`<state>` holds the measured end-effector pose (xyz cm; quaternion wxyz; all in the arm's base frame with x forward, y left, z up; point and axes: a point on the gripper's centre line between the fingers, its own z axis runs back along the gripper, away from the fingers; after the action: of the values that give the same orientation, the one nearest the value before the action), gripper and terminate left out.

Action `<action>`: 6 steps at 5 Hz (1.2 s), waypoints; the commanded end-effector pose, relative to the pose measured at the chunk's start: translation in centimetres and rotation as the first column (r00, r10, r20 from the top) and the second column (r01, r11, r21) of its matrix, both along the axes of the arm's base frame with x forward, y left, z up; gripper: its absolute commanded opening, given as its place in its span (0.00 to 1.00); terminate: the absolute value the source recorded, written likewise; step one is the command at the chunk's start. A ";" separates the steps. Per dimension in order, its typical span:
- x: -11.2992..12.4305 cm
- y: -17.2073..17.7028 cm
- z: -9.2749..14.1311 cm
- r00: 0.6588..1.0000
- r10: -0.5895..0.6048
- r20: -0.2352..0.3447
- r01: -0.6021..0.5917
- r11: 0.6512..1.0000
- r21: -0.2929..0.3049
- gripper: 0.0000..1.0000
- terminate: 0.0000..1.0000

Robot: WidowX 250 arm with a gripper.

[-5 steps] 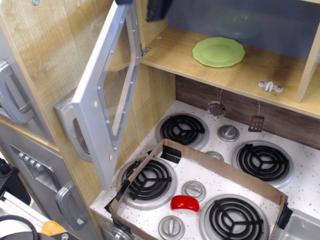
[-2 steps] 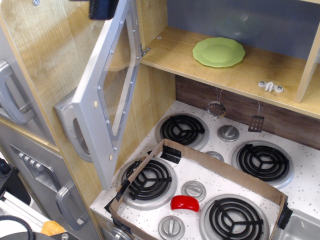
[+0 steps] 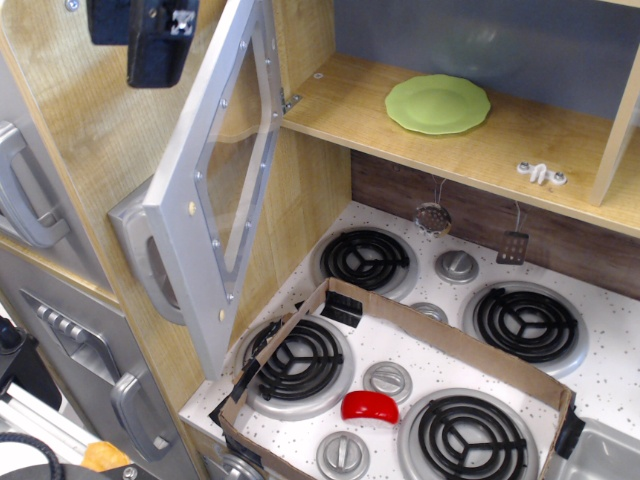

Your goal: Close microwave

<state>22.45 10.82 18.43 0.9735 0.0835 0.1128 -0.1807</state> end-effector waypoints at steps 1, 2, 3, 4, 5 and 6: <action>0.0 1.1 -0.4 0.998 -0.021 0.063 0.016 0.996 0.086 1.00 0.00; 0.4 1.2 -1.8 0.994 -0.023 0.103 0.017 0.998 0.062 1.00 0.00; 1.4 0.6 -3.9 0.972 -0.040 0.231 0.043 0.999 -0.009 1.00 0.00; 2.9 -0.3 -6.1 0.959 0.010 0.283 0.020 0.995 -0.102 1.00 0.00; 4.3 -1.8 -6.5 0.910 0.046 0.412 0.021 0.987 -0.157 1.00 0.00; 5.9 -3.4 -5.9 0.878 0.039 0.478 0.042 0.987 -0.156 1.00 0.00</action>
<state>27.84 7.07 10.58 0.9771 0.0374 -0.1323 -0.1627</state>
